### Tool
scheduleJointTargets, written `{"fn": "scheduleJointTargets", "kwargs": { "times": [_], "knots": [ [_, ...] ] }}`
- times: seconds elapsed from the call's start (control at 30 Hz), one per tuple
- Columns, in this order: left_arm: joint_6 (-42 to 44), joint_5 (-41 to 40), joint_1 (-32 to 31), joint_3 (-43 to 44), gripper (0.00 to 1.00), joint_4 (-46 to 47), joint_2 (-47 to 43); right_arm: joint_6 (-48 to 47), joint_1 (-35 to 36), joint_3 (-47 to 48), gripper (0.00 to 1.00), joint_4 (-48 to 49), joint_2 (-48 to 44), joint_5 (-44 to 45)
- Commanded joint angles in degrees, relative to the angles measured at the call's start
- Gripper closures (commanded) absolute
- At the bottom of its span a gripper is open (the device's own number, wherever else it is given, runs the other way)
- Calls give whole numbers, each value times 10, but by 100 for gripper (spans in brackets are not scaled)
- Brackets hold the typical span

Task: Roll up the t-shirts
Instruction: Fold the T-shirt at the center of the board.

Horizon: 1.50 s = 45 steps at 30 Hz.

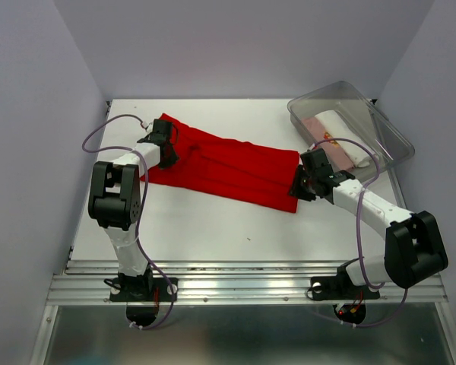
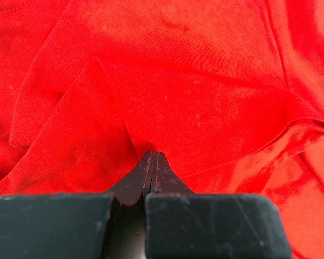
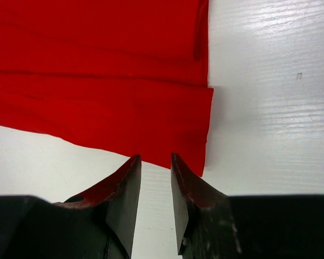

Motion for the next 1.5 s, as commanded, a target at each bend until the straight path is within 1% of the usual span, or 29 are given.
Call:
{"fn": "scheduleJointTargets", "kwargs": {
  "times": [0.0, 0.1, 0.27, 0.37, 0.4, 0.43, 0.5, 0.6, 0.63, 0.67, 0.7, 0.83, 0.9, 0.93, 1.0, 1.13, 1.2, 1.23, 1.27, 1.37, 1.4, 1.47],
  "knots": [
    [2, 2, 2, 28, 100, 6, -41, -2, -2, 12, 65, 17, -3, -5],
    [13, 23, -3, 20, 100, 12, -51, -2, -2, 15, 65, 17, 2, -5],
    [37, 27, -26, 13, 100, 16, -57, -3, -2, 13, 61, 24, 7, -9],
    [37, 32, -32, 9, 82, 18, -55, -4, -2, 12, 59, 24, 5, -7],
    [37, 32, -32, 7, 74, 18, -55, -3, -2, 11, 56, 23, 4, -6],
    [37, 34, -32, 7, 63, 19, -52, -1, -2, 8, 55, 24, -1, -4],
    [38, 38, -33, 14, 55, 21, -45, 1, -2, 4, 52, 25, -3, -4],
    [41, 33, -43, 37, 54, 21, -34, 3, -2, -5, 51, 26, -2, -5],
    [45, 17, -46, 45, 53, 14, -25, 4, -2, -8, 51, 26, -2, -6],
    [49, 11, -51, 62, 51, 8, -14, 5, -2, -10, 51, 27, -3, -7],
    [51, 6, -53, 70, 46, 0, -7, 4, -2, -10, 51, 26, -3, -8],
    [55, 2, -53, 99, 48, -9, 15, -9, -2, 3, 51, 21, -4, -19],
    [59, 9, -53, 115, 52, -10, 27, -16, -2, 8, 51, 16, -1, -17],
    [60, 13, -54, 121, 57, -14, 30, -21, -2, 13, 51, 15, 3, -15],
    [64, 18, -56, 130, 57, -15, 32, -20, -2, 16, 51, 16, 5, -13],
    [71, 19, -59, 143, 52, -24, 44, -10, -2, 12, 50, 21, 5, -15],
    [73, 20, -58, 151, 52, -30, 53, -6, -2, 9, 49, 24, 4, -15],
    [78, 24, -59, 153, 51, -33, 57, -5, -2, 6, 42, 26, 4, -16],
    [79, 24, -59, 154, 51, -34, 59, -6, -2, 6, 42, 26, 4, -17],
    [87, 21, -61, 160, 53, -45, 71, -7, -2, 4, 37, 26, 7, -13],
    [89, 20, -61, 164, 54, -50, 78, -6, -2, 4, 37, 26, 6, -13],
    [89, 17, -61, 165, 62, -53, 83, -7, -2, 5, 37, 26, 4, -13]
  ]
}}
